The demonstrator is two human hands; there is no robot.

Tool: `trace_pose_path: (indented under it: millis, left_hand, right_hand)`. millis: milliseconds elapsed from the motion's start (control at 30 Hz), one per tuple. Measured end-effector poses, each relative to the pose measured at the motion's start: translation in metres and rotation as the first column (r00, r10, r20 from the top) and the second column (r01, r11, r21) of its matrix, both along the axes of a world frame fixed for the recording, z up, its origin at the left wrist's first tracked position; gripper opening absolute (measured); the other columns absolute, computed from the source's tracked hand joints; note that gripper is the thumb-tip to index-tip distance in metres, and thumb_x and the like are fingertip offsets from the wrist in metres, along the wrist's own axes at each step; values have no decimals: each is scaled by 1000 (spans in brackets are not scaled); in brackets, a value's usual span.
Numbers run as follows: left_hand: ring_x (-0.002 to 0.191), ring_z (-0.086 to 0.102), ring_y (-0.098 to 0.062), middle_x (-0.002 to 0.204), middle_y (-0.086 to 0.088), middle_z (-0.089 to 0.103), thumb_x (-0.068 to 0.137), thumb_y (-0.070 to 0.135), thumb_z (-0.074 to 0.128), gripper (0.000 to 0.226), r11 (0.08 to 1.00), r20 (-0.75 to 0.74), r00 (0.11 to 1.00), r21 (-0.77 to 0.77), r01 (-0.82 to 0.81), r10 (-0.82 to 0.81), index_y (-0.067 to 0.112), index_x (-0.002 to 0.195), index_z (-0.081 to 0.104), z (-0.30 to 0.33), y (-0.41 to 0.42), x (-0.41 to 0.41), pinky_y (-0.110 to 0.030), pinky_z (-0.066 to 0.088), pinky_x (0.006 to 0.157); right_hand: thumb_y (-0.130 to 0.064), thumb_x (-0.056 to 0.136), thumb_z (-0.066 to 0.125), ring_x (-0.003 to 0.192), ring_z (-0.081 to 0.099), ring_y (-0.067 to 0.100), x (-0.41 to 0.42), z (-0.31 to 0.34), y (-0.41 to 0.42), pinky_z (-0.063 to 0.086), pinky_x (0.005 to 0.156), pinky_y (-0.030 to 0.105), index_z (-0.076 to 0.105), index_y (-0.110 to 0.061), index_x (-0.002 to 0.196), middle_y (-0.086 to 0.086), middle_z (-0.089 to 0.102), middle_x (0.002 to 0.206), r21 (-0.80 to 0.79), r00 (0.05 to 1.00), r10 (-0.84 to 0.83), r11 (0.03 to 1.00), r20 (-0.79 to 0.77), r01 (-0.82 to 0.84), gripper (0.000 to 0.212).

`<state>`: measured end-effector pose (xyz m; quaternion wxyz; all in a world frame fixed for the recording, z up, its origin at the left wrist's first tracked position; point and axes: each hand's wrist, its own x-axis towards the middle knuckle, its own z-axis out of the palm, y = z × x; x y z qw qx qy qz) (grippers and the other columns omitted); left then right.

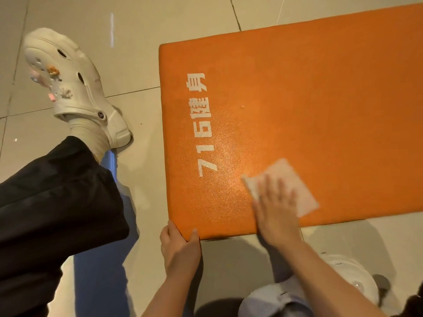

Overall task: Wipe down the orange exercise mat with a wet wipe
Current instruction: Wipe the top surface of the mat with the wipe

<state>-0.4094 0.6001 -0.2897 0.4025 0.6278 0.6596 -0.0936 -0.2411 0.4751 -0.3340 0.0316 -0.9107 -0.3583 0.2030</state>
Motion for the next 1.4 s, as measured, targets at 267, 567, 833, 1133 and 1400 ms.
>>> trace_pose_path:
  millis: [267, 567, 833, 1133, 1400]
  left_hand:
    - [149, 0, -25, 163, -2, -7, 85, 57, 66, 104, 939, -92, 950, 150, 309, -298, 32, 156, -4, 0, 1, 22, -47, 14, 121]
    - [149, -15, -31, 160, -9, -24, 73, 61, 75, 125, 907, -256, 880, 28, 420, -400, 35, 153, -17, -3, 6, 53, -59, 14, 116]
    - [149, -16, -34, 160, -10, -26, 74, 60, 76, 125, 920, -264, 886, -10, 392, -381, 34, 153, -18, 4, 8, 57, -61, 11, 116]
    - [143, 31, -28, 157, -8, 28, 95, 30, 64, 72, 964, 101, 959, 7, 266, -265, 21, 155, 24, 57, -33, 50, -45, 30, 116]
    - [95, 57, 0, 109, 10, 60, 102, 28, 52, 22, 952, 572, 811, -298, 64, 125, 25, 123, 57, 153, -109, 57, -16, 46, 74]
  right_hand:
    - [-58, 96, 9, 151, 3, 19, 14, -11, 61, -9, 118, 46, 15, -33, 156, -6, 4, 163, 123, 926, 373, 923, -47, -366, 65]
    - [-69, 93, 10, 151, -8, 24, 190, -3, -68, -7, 119, 55, 2, -28, 158, 0, -7, 165, -23, 876, -482, 876, 33, 482, 77]
    - [-43, 102, 7, 151, -8, 22, 78, 4, -36, -14, 118, 44, 4, -23, 157, -3, -4, 164, 72, 814, -580, 811, -19, 580, 59]
    - [-50, 101, 18, 114, 49, 11, -3, 93, -3, 33, 90, 15, 56, -23, 121, -2, 56, 125, 72, 574, -340, 815, -745, 575, 50]
    - [-33, 108, 29, 117, 52, 10, -37, 211, -60, 38, 93, 13, 51, -21, 131, -2, 55, 129, 71, 364, -299, 680, -882, 730, 35]
